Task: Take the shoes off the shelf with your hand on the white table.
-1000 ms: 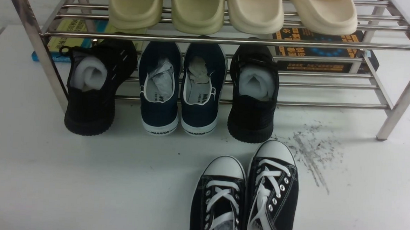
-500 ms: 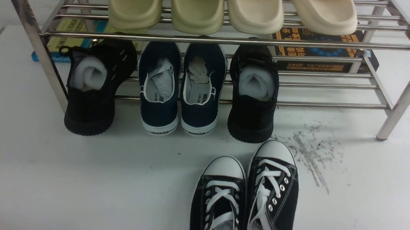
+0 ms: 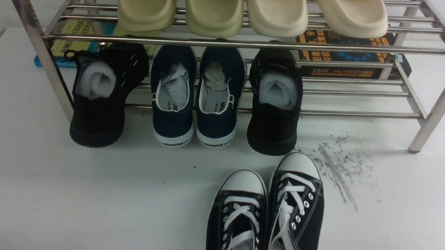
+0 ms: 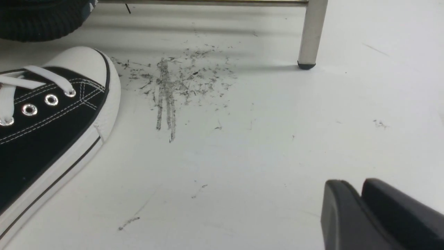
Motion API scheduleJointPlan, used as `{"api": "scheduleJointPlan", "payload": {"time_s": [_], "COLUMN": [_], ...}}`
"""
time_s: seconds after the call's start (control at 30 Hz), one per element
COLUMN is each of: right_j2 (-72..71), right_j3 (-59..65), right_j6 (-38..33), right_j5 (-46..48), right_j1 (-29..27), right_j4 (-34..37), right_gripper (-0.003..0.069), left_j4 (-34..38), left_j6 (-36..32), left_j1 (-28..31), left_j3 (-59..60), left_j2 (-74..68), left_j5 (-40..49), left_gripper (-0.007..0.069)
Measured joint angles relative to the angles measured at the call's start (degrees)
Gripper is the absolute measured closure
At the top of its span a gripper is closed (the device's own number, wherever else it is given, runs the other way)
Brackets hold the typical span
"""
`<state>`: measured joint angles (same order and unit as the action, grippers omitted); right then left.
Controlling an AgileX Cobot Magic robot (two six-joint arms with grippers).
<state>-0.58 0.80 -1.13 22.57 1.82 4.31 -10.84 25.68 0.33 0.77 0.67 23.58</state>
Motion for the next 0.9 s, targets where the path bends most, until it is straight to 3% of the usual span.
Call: {"api": "scheduleJointPlan", "payload": {"time_s": [0.47,0.9], "right_j2": [0.0,0.0], "right_j3": [0.0,0.0], "right_j6": [0.0,0.0], "right_j5": [-0.1,-0.1], "right_j1": [-4.5,-4.6], "right_j4": [0.0,-0.1], "right_gripper": [0.0538,0.0526], "left_j4": [0.0,0.0], "left_j6": [0.0,0.0], "left_j1": [0.0,0.0], "left_j3": [0.0,0.0], "left_j2": [0.0,0.0], "left_j5": [0.0,0.0], "left_gripper": [0.0383,0.0383]}}
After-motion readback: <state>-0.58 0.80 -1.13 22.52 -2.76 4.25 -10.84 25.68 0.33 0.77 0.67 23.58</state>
